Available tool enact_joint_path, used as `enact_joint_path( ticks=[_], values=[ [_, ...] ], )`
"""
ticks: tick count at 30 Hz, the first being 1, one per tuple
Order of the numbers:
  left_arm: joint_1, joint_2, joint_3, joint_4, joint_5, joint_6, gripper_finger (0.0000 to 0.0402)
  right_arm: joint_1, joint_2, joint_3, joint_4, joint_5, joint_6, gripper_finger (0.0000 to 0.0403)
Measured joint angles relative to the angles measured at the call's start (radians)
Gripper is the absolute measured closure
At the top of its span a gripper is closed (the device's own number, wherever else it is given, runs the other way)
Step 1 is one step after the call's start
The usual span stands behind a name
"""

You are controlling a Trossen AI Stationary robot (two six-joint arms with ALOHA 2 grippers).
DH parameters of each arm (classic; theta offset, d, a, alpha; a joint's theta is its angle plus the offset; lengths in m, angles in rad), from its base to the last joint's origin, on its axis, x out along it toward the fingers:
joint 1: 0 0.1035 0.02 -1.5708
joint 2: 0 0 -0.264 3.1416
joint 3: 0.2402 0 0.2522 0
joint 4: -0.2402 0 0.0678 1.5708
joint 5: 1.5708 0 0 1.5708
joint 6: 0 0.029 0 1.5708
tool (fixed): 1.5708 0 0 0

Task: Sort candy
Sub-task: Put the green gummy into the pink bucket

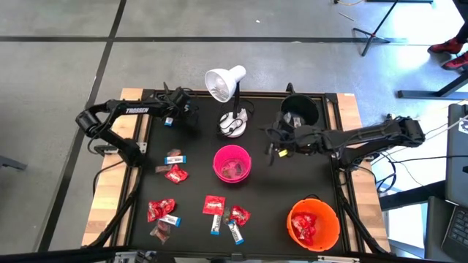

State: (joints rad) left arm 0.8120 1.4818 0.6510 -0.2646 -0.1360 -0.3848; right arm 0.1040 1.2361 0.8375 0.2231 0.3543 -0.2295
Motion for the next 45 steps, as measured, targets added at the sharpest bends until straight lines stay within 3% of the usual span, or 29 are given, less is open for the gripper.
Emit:
enact_joint_path(
  ticks=[5,21,32,45],
  values=[
    [-0.001,0.000,0.000,0.009,0.000,0.006,0.0203,0.000,0.034,0.000,0.027,-0.005,0.003,0.0187],
    [-0.001,0.000,0.000,0.000,0.025,0.023,0.0273,0.001,0.035,0.000,0.097,-0.199,0.156,0.0187],
    [-0.002,-0.001,0.000,-0.069,0.027,0.001,0.0283,0.001,0.035,0.000,0.108,-0.217,0.238,0.0187],
    [-0.103,0.057,0.005,-0.070,0.080,0.000,0.0397,0.001,0.035,0.000,0.108,-0.277,0.363,0.0187]
  ],
)
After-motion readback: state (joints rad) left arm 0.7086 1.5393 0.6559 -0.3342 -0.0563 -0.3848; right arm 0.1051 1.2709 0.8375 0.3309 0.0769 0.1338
